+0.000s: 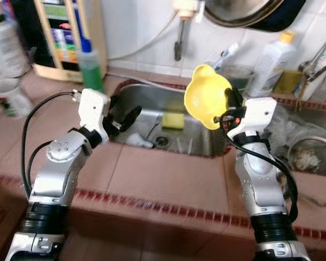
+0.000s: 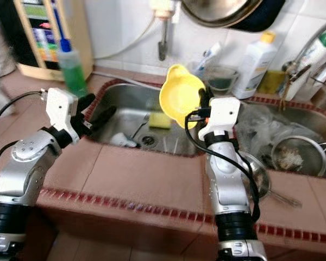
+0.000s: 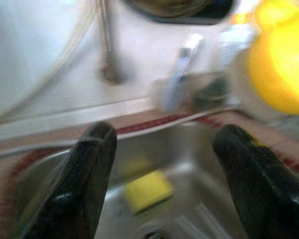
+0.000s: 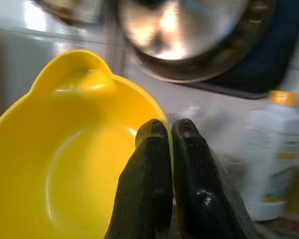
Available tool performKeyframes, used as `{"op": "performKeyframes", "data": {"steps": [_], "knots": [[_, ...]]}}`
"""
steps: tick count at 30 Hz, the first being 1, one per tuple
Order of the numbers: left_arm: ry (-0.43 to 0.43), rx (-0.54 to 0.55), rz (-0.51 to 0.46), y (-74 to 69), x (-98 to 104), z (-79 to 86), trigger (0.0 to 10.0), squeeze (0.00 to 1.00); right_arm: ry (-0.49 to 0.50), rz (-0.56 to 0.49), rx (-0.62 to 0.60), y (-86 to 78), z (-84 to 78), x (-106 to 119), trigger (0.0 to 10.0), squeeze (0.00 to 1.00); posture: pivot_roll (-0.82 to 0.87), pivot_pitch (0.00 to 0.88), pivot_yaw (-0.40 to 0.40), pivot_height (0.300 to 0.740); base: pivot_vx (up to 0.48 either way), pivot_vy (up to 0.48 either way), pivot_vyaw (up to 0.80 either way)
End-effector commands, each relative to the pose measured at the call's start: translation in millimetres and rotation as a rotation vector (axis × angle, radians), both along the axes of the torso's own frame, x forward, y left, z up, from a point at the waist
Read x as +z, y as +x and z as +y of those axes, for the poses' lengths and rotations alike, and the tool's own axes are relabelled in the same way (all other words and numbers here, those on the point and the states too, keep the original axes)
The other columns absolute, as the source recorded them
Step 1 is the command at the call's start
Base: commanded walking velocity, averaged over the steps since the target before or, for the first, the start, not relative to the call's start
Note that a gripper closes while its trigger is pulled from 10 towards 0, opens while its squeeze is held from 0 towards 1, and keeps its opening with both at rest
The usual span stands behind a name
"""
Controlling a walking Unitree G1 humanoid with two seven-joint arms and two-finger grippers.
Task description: Kitchen organization
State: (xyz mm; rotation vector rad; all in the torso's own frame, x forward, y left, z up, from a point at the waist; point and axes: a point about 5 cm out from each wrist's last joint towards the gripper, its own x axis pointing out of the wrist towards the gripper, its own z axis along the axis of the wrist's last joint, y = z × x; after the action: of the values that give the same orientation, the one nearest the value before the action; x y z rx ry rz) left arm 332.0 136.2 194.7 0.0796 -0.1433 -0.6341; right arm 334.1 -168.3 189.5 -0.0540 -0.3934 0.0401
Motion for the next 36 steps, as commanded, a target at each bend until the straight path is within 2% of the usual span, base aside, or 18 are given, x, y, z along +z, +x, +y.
{"op": "performKeyframes", "data": {"steps": [1,3,9,17,24,25,28,31,36], "knots": [[0.018,0.01,-0.025,-0.7,7,6.8,10.0,0.0,0.014,-0.026,0.013,1.6,4.5,7,10.0,0.0,-0.08,0.012,-0.053,0.74,0.398,0.0,0.0],[-0.017,0.006,-0.021,-1.6,7,6.2,10.0,0.0,0.014,-0.024,0.01,1.7,3.9,7,10.0,0.0,-0.08,0.012,-0.053,0.74,0.0,0.0,0.0],[-0.022,0.002,-0.023,-3.7,8,5.3,10.0,0.0,0.013,-0.022,0.007,1.5,3.2,6,10.0,0.0,-0.08,0.02,-0.053,0.74,0.0,0.0,0.0],[0.037,-0.025,-0.01,-8.0,3,0.6,10.0,0.0,0.014,0.007,-0.011,5.3,-3.2,4,10.0,0.0,-0.08,0.031,-0.053,0.74,0.0,0.0,0.0],[0.056,-0.098,0.11,-15.9,-3,-10.9,10.0,0.0,0.045,0.108,-0.033,14.1,-21.4,-2,10.0,0.0,-0.08,0.046,-0.052,0.74,0.0,0.0,0.0],[0.065,-0.104,0.078,-18.6,0,-13.4,10.0,0.0,0.041,0.126,-0.045,15.8,-26.2,-2,10.0,0.0,-0.08,0.055,-0.052,0.74,0.0,0.0,0.0],[0.082,-0.151,0.092,-25.8,-1,-18.3,10.0,0.0,0.076,0.159,-0.054,18.8,-35.0,-3,10.0,0.0,-0.08,0.068,-0.051,0.74,0.0,0.0,0.0],[0.079,-0.192,0.123,-33.6,-1,-22.5,10.0,0.0,0.057,0.161,-0.054,20.3,-38.9,-2,10.0,0.0,-0.08,0.095,-0.049,0.74,0.0,0.0,0.0],[0.108,-0.247,0.123,-46.1,0,-27.0,10.0,0.0,0.047,0.189,-0.011,22.5,-39.6,-5,10.0,0.0,-0.07,0.122,-0.043,0.74,0.0,0.0,0.0]]}}
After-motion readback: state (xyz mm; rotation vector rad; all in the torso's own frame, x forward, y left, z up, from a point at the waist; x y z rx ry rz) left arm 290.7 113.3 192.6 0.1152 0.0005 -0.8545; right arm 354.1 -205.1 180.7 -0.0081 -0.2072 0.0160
